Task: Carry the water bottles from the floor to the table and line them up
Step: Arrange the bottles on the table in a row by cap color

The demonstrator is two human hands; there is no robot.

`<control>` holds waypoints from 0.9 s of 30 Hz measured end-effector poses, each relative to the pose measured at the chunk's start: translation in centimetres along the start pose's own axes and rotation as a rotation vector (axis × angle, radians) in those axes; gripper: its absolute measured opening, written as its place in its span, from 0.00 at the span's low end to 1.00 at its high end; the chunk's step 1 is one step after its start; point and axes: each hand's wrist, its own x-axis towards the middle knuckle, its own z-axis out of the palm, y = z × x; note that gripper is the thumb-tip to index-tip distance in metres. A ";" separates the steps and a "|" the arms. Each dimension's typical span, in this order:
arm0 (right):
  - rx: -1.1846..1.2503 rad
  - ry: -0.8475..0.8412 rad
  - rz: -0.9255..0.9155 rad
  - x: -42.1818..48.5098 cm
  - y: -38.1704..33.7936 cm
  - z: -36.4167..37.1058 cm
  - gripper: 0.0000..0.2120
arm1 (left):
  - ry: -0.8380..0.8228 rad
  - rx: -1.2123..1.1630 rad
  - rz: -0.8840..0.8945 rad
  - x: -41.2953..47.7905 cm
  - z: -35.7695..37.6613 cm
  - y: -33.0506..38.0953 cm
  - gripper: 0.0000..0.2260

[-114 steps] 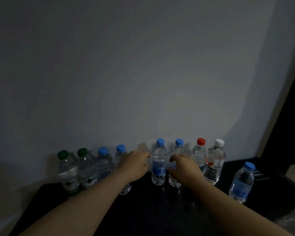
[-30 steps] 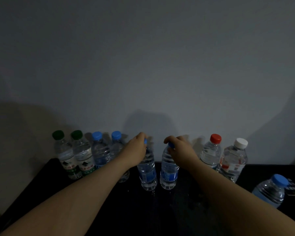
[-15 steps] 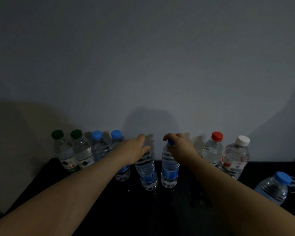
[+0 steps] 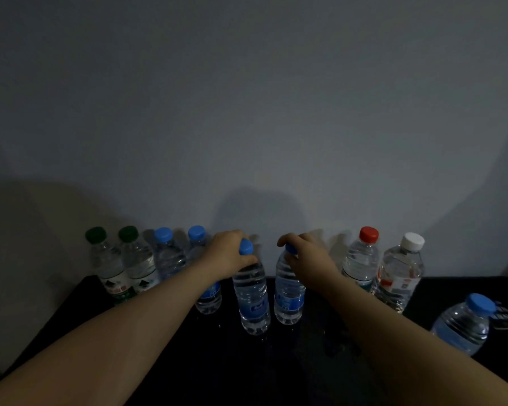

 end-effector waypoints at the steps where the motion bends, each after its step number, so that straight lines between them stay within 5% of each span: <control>1: 0.003 -0.001 -0.005 -0.1 0.0 0.0 0.13 | 0.006 -0.006 -0.002 0.1 0.0 0.1 0.18; 27: 0.058 -0.010 -0.055 3.6 -2.2 1.0 0.13 | 0.125 0.162 0.133 2.2 -2.1 -1.9 0.12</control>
